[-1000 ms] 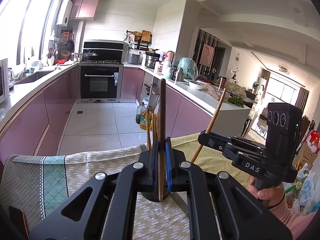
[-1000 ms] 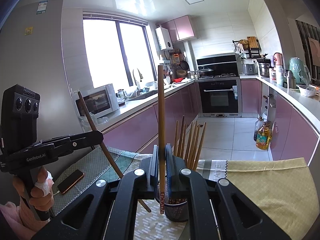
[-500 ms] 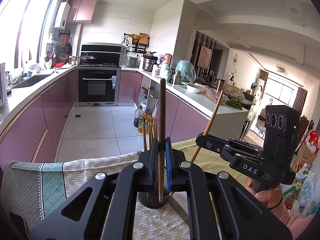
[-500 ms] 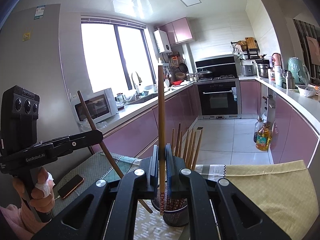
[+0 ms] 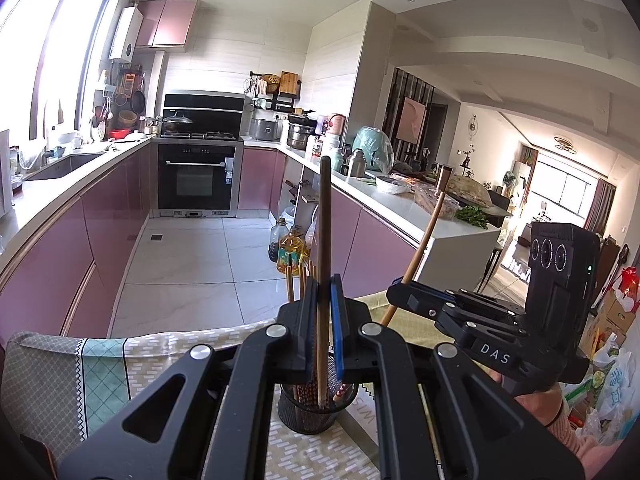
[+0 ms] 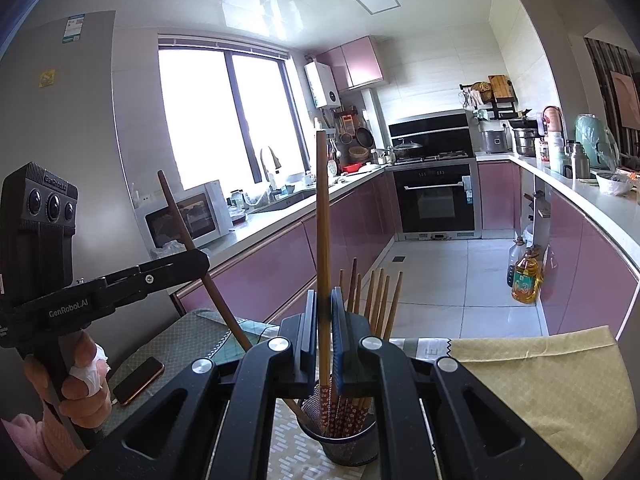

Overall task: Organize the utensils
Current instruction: 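Lower both chopsticks toward the mesh cup, aligning them over its rim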

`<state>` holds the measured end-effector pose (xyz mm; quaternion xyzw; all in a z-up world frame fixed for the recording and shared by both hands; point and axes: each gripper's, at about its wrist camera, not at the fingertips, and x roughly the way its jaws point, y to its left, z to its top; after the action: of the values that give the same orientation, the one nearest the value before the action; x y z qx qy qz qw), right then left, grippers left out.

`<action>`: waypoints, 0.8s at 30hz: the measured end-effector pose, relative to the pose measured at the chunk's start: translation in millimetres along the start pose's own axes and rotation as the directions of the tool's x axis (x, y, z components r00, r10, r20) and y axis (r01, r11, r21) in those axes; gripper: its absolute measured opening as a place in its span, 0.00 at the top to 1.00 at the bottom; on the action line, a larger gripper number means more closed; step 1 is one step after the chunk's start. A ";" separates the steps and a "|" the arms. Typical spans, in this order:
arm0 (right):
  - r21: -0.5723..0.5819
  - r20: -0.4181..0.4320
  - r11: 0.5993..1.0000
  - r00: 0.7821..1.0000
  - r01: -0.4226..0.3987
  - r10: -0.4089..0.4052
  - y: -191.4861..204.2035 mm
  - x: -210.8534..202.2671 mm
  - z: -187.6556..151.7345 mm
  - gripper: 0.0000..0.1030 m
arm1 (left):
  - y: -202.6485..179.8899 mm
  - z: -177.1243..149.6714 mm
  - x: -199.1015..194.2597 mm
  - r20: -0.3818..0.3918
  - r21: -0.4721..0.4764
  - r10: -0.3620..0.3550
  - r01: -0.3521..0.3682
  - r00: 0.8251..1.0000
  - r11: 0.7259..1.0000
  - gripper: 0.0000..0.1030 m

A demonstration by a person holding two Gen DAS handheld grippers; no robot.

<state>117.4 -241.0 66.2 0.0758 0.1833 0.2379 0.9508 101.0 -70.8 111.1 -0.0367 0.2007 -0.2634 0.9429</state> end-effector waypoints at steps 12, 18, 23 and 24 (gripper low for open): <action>0.012 -0.025 1.000 1.000 0.016 -0.016 0.3 11.3 -0.5 0.94 | 0.0 -4.4 11.3 -0.035 0.005 0.016 -0.015 0.999 1.000 0.93; 0.019 -0.043 1.000 0.999 0.023 -0.022 -4.5 18.4 -0.5 0.94 | -0.9 -6.2 17.6 -0.054 0.005 0.017 -0.017 0.998 1.000 0.93; 0.020 -0.056 0.999 0.998 0.028 -0.027 -4.6 22.4 -3.0 0.94 | 2.3 -5.8 24.6 -0.074 0.002 0.018 -0.018 0.997 1.000 0.93; 0.020 -0.057 0.999 0.998 0.029 -0.028 -4.6 22.8 -3.3 0.94 | 2.7 -6.1 26.0 -0.078 0.002 0.018 -0.018 0.997 1.000 0.93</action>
<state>136.7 -233.9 54.9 0.0763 0.2140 0.2245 0.9476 120.1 -81.5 95.7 -0.0238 0.2373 -0.2562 0.9367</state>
